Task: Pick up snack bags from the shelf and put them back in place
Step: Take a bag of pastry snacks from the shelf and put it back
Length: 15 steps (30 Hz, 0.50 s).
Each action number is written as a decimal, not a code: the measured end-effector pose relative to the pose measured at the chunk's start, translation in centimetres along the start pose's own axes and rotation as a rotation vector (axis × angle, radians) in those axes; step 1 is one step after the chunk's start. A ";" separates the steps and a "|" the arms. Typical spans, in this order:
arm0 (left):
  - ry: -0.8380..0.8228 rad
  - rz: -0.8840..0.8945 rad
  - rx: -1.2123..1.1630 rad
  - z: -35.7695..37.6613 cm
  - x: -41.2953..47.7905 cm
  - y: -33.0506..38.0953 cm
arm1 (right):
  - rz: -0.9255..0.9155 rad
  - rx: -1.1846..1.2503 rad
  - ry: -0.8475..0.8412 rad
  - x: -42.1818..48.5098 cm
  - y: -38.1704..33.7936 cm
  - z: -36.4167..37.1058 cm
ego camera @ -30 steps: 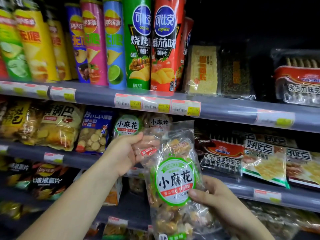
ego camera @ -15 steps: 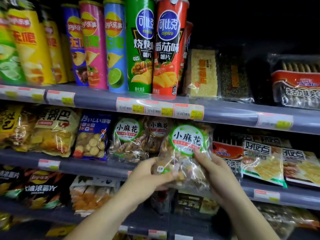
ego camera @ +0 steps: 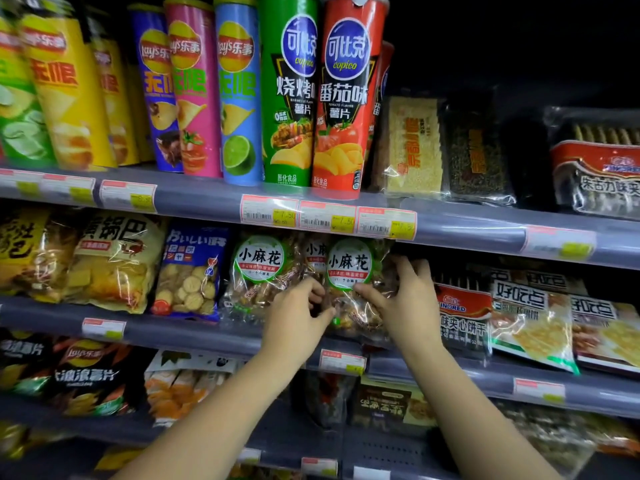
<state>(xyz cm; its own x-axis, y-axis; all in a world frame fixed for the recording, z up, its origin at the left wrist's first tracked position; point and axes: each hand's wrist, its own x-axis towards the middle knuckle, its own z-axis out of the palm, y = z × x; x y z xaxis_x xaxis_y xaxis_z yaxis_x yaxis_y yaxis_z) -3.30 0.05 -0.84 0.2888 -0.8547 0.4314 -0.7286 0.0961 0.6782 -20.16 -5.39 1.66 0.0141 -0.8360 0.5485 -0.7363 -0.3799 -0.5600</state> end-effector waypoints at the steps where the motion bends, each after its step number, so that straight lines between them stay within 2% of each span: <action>1: 0.017 0.015 -0.006 0.2 -0.1 -0.2 | -0.020 -0.020 -0.001 0.2 0.0 0.3; 8: 0.081 0.074 0.052 0.8 -1.1 -1.2 | -0.126 -0.108 -0.001 0.4 -0.5 1.9; 15: -0.027 0.099 0.018 -0.7 -1.6 -1.2 | -0.012 0.073 -0.029 -1.5 0.2 -1.2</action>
<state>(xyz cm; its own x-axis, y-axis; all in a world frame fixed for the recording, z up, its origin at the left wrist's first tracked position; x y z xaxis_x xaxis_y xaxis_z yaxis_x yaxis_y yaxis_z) -2.45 1.68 -1.95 0.1979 -0.8550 0.4794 -0.7642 0.1717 0.6218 -21.18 -3.73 1.48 0.0433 -0.8419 0.5379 -0.6843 -0.4173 -0.5980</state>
